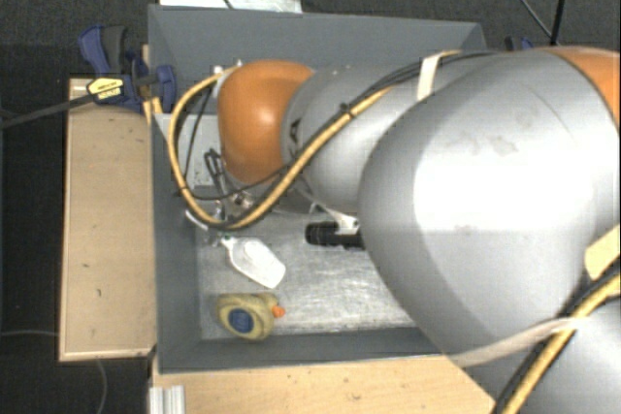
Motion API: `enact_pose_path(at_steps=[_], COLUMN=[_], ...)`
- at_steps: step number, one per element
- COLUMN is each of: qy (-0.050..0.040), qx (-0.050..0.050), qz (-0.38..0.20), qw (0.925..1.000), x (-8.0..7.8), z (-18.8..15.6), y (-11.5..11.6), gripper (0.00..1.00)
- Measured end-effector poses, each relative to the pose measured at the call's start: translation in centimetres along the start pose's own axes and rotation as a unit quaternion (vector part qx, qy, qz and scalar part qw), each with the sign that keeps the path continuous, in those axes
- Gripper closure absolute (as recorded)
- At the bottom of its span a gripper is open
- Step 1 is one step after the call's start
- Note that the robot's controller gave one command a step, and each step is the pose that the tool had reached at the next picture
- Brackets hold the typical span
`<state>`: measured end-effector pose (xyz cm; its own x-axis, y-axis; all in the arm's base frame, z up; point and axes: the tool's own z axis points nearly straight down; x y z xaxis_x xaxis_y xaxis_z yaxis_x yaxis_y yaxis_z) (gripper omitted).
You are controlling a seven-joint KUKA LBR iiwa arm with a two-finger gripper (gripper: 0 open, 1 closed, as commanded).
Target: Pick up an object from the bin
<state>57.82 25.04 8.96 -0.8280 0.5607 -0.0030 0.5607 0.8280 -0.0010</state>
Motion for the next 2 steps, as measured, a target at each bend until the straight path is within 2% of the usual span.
enact_pose_path(at_steps=[2], qy=[0.0023], qx=[0.0], qz=[0.0], qw=[1.0], x=[0.1], z=[-3.3], y=[0.0], gripper=[1.0])
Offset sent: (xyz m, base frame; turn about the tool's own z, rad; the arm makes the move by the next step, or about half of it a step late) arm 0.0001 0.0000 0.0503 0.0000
